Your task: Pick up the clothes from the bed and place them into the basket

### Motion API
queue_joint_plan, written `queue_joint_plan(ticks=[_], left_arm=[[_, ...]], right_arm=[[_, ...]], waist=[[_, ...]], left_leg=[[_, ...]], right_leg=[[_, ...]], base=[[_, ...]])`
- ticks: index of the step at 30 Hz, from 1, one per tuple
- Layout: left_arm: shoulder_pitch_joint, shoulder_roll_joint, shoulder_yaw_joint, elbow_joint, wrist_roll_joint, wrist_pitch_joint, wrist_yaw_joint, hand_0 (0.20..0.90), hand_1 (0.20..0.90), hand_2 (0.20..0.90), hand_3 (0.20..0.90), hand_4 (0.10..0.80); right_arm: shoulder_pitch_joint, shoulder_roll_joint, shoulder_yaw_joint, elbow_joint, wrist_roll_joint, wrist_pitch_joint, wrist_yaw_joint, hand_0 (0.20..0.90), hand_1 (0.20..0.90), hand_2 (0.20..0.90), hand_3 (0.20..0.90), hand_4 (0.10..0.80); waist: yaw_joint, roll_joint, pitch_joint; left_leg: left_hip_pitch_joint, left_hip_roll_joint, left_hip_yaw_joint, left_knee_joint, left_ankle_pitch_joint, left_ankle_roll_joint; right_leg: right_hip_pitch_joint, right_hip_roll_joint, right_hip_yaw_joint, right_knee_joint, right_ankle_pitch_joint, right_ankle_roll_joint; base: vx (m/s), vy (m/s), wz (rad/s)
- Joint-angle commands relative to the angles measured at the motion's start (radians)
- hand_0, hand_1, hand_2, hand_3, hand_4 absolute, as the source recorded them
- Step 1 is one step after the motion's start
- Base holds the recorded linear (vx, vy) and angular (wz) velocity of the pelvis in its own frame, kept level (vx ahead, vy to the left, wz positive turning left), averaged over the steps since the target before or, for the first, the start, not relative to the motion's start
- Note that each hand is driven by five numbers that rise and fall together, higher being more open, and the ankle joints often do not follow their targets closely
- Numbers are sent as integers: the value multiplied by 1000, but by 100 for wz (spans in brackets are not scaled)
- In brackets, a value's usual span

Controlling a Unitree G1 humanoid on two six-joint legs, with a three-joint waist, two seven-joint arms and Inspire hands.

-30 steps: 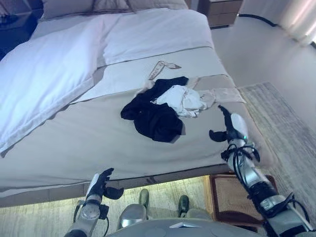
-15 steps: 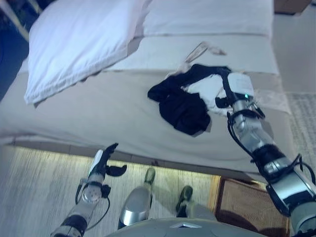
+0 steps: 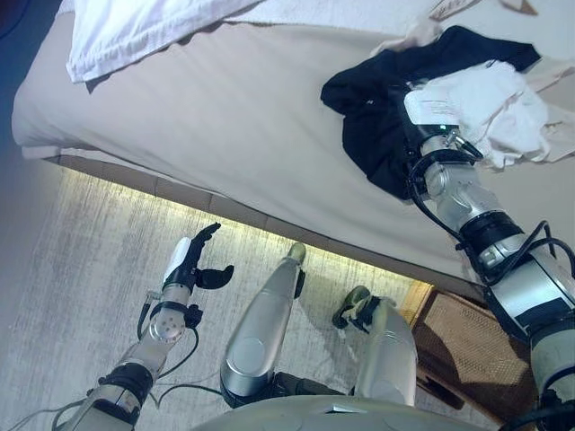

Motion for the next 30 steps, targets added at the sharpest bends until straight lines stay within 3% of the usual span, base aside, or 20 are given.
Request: queue_joint_plan(ticks=[1,14,15,16,17,18,28,30], left_arm=[[26,51,-5,-134,-58,-112,54,900,900,900,900,800],[8,107,-18,-210,28,-101,208,900,900,900,900,800],[6,114,-12,-214,36,-101,218,900,900,900,900,800],[4,122,-7,-219,45,-101,227,900,900,900,900,800],[2,127,-3,-226,49,-96,234,900,900,900,900,800],[0,132,2,-231,52,-92,239,900,900,900,900,800],[-50,220,46,-310,281,-10,439,900,900,900,900,800],[-84,260,75,-365,183,-47,363,900,900,900,900,800]], right_arm=[[-141,-50,23,37,-29,27,-33,900,900,900,900,800],[-269,-129,70,252,21,126,35,900,900,900,900,800],[-270,-136,71,254,34,128,34,771,771,771,749,649],[-272,-146,71,254,47,125,30,514,514,514,450,350],[-273,-155,71,252,50,118,28,347,347,347,255,155],[-273,-163,70,248,55,112,29,300,300,300,200,100],[-226,-212,58,199,114,56,37,300,300,300,200,100],[-194,-208,48,175,125,58,40,300,300,300,200,100]], waist=[[13,20,-50],[-10,53,-23],[-12,53,-23],[-15,52,-23],[-18,51,-23],[-20,50,-23],[-51,32,-26],[-60,24,-32]], left_leg=[[-16,28,99,103,-127,48],[-262,59,125,350,-168,59],[-269,61,126,359,-170,60],[-275,64,127,370,-173,60],[-281,65,127,381,-176,58],[-285,68,127,389,-178,56],[-209,87,137,374,-180,40],[-186,95,138,364,-176,35]], right_leg=[[-73,64,-16,109,-3,-66],[-333,78,39,328,-47,-80],[-340,80,41,335,-49,-81],[-347,81,44,342,-50,-81],[-352,82,46,349,-51,-81],[-355,82,47,354,-51,-82],[-285,93,54,319,-42,-77],[-261,93,57,305,-36,-73]], base=[[-35,-6,9],[-52,-7,4],[-24,-8,3],[0,0,0],[-6,-11,6],[-2,-6,10],[33,10,-4],[77,8,1]])
